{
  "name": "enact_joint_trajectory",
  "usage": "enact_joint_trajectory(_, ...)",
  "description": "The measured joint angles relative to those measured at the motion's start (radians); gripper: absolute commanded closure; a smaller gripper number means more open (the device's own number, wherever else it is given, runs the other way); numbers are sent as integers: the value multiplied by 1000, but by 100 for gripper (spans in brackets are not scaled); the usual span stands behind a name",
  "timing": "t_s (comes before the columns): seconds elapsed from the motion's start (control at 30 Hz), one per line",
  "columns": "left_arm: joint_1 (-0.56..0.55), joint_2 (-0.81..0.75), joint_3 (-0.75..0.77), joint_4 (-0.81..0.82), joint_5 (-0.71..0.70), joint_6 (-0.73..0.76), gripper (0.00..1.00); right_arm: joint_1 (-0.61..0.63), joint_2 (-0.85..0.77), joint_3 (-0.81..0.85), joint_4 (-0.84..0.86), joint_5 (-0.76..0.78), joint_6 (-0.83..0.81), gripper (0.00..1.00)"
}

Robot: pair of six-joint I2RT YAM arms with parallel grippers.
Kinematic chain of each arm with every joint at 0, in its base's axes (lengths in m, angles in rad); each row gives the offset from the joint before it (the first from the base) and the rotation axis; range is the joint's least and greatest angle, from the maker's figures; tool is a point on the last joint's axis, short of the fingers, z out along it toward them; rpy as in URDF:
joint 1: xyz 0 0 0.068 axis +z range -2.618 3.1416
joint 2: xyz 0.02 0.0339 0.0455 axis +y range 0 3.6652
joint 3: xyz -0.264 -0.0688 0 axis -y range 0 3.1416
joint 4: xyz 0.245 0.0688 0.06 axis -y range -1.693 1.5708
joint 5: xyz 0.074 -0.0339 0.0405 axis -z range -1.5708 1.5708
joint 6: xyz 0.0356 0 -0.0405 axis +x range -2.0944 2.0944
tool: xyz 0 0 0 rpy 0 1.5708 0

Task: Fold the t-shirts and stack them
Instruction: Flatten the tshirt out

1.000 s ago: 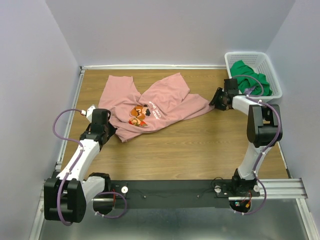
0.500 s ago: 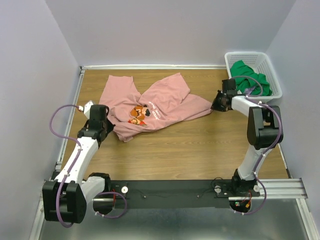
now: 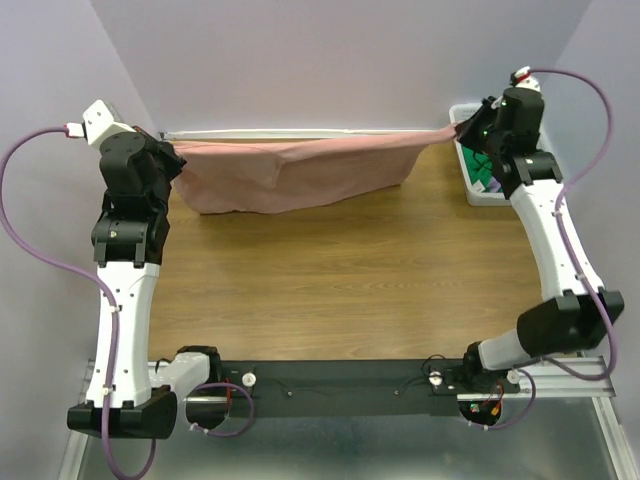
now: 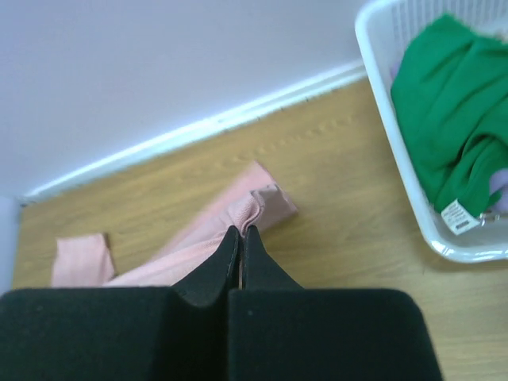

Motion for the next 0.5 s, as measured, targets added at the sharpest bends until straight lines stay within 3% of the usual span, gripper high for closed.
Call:
enact_joint_trajectory(0.1, 1, -23, 6, -1, 2, 7, 100, 0, -70, 5, -11, 0, -10, 99)
enact_joint_trajectory(0.33, 2, -135, -150, -38, 20, 7, 100, 0, -192, -82, -49, -1, -38, 99)
enact_joint_trajectory(0.5, 5, -161, -293, 0, 61, 3, 100, 0, -191, -181, -59, 0, -53, 100)
